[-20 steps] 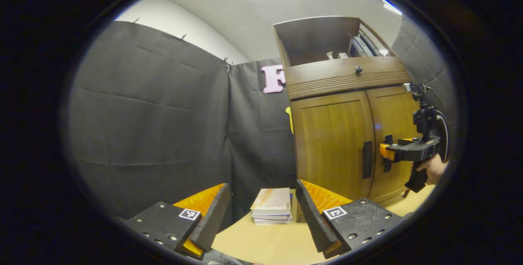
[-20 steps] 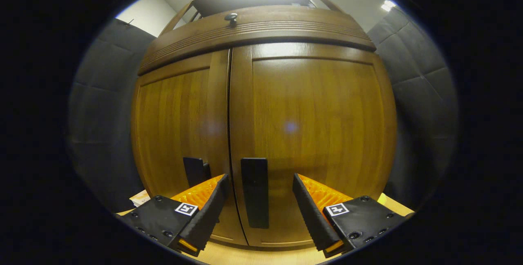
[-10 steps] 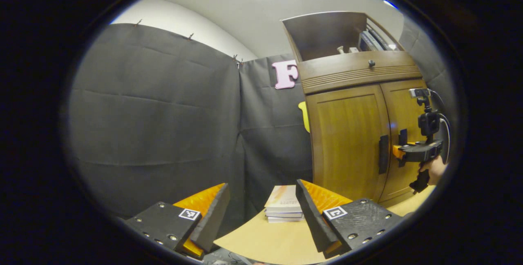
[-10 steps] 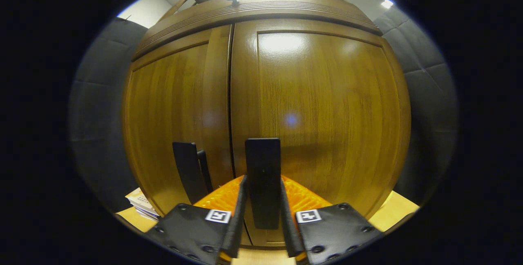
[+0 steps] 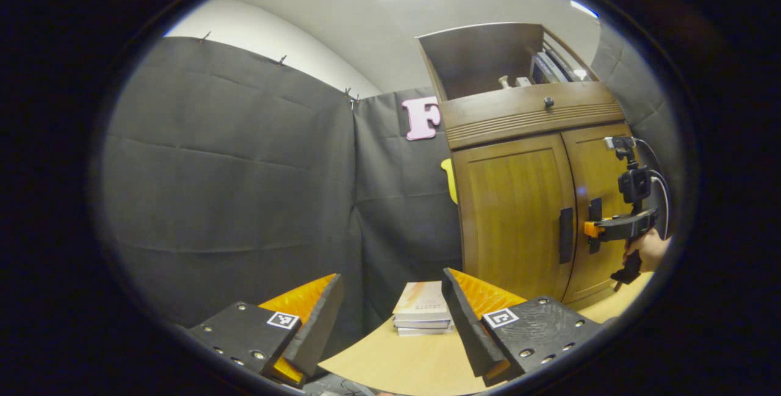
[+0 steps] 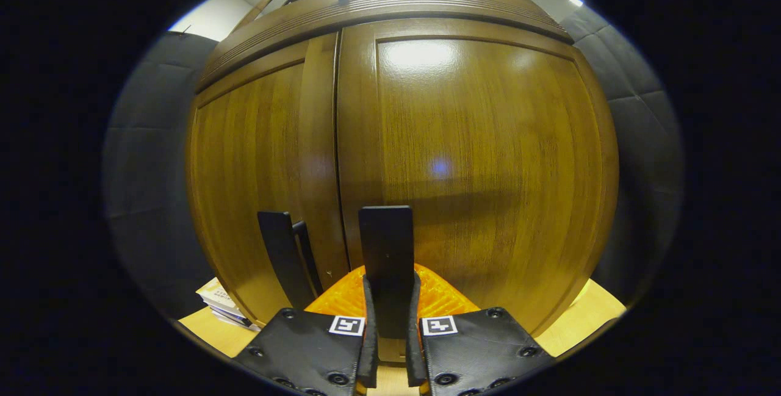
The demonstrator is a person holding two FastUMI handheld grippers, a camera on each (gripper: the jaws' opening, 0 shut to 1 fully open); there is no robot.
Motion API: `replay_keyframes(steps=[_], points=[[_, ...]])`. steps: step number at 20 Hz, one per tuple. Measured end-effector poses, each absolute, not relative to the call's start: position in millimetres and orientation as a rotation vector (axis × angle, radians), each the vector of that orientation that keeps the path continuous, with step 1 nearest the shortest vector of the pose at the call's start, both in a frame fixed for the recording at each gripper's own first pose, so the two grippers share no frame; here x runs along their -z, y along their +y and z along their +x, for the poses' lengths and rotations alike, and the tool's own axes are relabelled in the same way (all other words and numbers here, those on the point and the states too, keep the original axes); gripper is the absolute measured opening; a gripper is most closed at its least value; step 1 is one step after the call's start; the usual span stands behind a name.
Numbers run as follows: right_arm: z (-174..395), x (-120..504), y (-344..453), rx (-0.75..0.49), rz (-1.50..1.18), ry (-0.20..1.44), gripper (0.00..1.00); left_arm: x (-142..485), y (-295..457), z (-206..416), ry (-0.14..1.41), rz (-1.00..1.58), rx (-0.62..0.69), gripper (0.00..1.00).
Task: Open the right door of the double-door shoe cabinet with the right hand, and open the left door with the left hand.
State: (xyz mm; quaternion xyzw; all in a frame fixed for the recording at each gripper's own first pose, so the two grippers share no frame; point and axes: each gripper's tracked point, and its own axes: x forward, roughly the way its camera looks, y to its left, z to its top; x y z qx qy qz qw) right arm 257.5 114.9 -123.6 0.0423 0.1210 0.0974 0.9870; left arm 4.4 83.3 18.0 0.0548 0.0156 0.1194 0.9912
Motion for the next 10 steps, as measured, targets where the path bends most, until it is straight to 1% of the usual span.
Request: replay_keyframes(steps=[3, 4, 5, 6, 7, 9, 10], points=[[251, 123, 114, -0.211, 0.084, 0.252, 0.17, -19, 83, 3, 0.022, 0.111, -0.238, 0.94], [247, 122, 113, -0.211, 0.081, 0.250, 0.20, -20, 82, 2, 0.019, 0.112, -0.239, 0.94], [244, 121, 113, -0.212, 0.082, 0.251, 0.17, -20, 82, 2, 0.015, 0.111, -0.239, 0.94], [241, 120, 112, -0.218, 0.086, 0.252, 0.20, -20, 82, 2, 0.013, 0.108, -0.237, 0.94], [236, 121, 111, -0.226, 0.088, 0.256, 0.17, -20, 81, 2, 0.012, 0.106, -0.234, 0.94], [227, 120, 108, -0.243, 0.093, 0.258, 0.17, -23, 79, 1, 0.006, 0.101, -0.224, 0.94], [223, 119, 106, -0.248, 0.096, 0.258, 0.20, -25, 78, 0, 0.003, 0.099, -0.218, 0.94]])
